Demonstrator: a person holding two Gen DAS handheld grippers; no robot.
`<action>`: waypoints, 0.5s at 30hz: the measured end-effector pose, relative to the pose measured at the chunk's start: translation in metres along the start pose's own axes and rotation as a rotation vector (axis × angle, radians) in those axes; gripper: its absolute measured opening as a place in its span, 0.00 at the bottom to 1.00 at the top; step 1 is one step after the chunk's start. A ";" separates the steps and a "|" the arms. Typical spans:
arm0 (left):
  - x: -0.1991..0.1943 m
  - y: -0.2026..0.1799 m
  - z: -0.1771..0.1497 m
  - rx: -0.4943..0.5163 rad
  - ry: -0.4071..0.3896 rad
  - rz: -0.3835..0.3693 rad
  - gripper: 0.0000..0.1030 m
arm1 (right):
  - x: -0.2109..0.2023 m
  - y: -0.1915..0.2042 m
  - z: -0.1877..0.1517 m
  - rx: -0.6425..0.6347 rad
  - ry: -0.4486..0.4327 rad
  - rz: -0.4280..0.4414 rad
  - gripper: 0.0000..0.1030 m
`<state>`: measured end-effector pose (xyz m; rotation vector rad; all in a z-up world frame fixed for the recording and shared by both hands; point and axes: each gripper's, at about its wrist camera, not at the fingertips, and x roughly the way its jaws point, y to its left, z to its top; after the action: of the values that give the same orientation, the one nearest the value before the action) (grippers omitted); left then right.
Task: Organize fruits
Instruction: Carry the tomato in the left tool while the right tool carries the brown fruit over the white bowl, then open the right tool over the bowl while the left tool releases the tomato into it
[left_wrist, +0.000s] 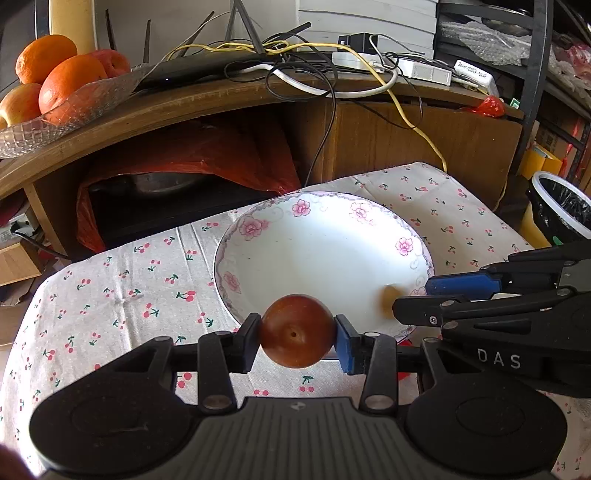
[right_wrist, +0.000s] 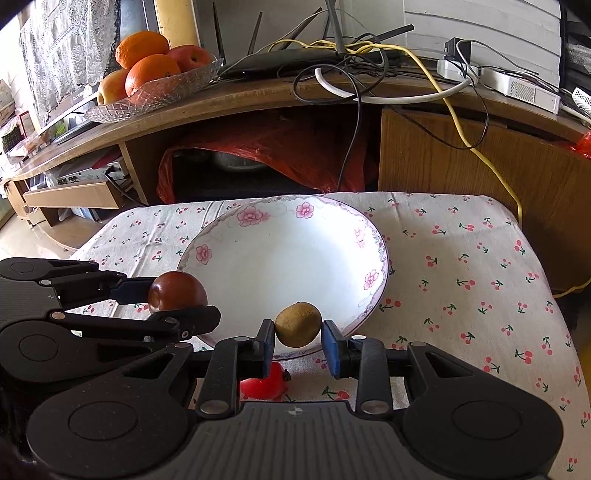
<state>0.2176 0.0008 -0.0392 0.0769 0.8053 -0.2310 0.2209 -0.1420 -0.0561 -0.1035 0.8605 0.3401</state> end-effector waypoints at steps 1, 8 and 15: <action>0.000 0.000 0.000 -0.002 0.000 0.001 0.48 | 0.000 0.000 0.000 0.001 -0.001 -0.001 0.26; -0.004 0.001 0.001 0.001 -0.007 0.002 0.50 | 0.000 -0.003 0.001 0.013 -0.003 -0.009 0.32; -0.012 0.002 0.003 -0.001 -0.023 -0.003 0.53 | -0.006 -0.003 0.001 0.026 -0.010 -0.010 0.33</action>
<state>0.2119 0.0043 -0.0288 0.0722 0.7825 -0.2343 0.2189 -0.1464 -0.0511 -0.0815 0.8538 0.3195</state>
